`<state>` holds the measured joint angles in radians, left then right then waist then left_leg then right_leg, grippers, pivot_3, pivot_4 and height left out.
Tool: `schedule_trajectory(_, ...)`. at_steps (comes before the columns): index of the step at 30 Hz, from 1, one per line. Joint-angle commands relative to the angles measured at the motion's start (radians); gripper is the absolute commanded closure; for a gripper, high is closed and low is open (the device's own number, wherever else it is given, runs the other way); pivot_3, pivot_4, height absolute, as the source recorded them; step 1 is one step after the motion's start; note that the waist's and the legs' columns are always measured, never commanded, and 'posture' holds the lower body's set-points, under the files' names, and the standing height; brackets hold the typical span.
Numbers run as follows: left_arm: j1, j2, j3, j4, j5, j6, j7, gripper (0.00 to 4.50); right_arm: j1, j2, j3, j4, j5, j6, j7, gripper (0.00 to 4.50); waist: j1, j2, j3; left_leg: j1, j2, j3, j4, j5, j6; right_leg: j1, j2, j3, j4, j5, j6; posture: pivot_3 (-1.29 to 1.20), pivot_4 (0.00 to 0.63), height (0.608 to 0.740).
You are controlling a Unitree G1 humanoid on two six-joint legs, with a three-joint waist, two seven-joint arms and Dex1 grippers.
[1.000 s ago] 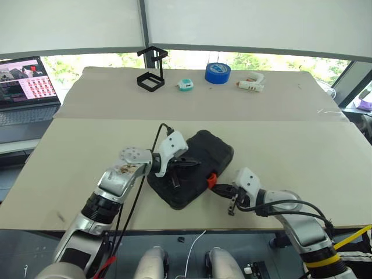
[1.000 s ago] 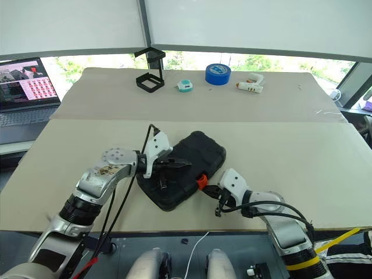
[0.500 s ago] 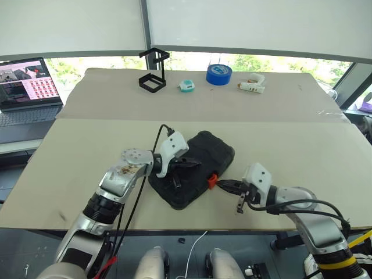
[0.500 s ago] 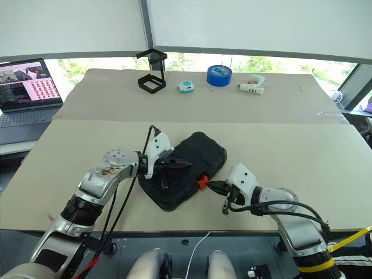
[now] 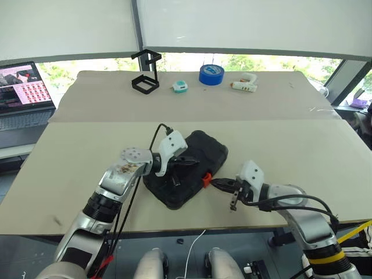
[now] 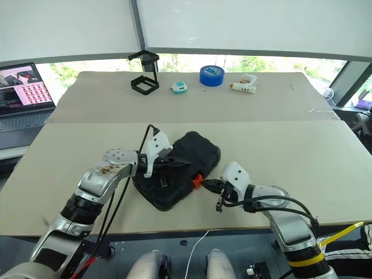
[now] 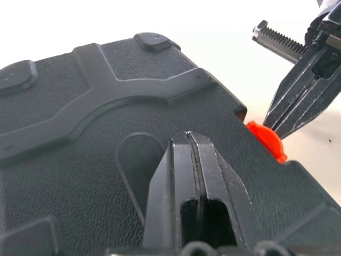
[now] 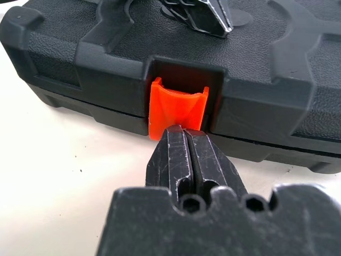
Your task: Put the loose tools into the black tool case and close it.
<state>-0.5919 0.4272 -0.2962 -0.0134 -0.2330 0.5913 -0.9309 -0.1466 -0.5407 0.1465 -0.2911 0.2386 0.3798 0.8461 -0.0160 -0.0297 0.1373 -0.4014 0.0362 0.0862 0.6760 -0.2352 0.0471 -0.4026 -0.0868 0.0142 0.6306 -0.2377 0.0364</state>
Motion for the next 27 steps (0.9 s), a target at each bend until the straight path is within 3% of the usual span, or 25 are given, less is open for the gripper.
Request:
schedule_trajectory(1, 0.036, 0.003, -0.049, 0.058, 0.027, 0.051, 0.0, 4.5, -0.048, 0.031, 0.022, -0.029, 0.02, -0.001, -0.002, 4.47, -0.001, 0.0, 0.0, 0.0, 0.0, 0.0, 0.0, 0.0, 0.0, 0.0, 0.0, 0.0, 0.0, 0.0, 0.0, 0.0, 0.15, 0.74)
schedule_trajectory(10, 0.044, 0.003, -0.05, 0.056, 0.026, 0.06, 0.005, 4.5, -0.053, 0.046, -0.004, -0.043, 0.034, 0.0, -0.007, 4.47, -0.006, 0.0, 0.0, 0.0, 0.002, 0.001, -0.001, 0.0, 0.0, -0.001, 0.001, 0.001, 0.0, 0.0, -0.001, 0.0, 0.15, 0.74)
schedule_trajectory(27, 0.047, 0.009, -0.05, 0.06, 0.031, 0.101, 0.023, 4.5, -0.071, 0.061, 0.078, 0.029, -0.029, -0.011, 0.009, 4.47, -0.005, 0.0, -0.001, 0.001, 0.008, 0.002, -0.001, 0.0, 0.0, -0.001, 0.006, 0.002, -0.001, 0.001, -0.004, 0.0, 0.15, 0.74)
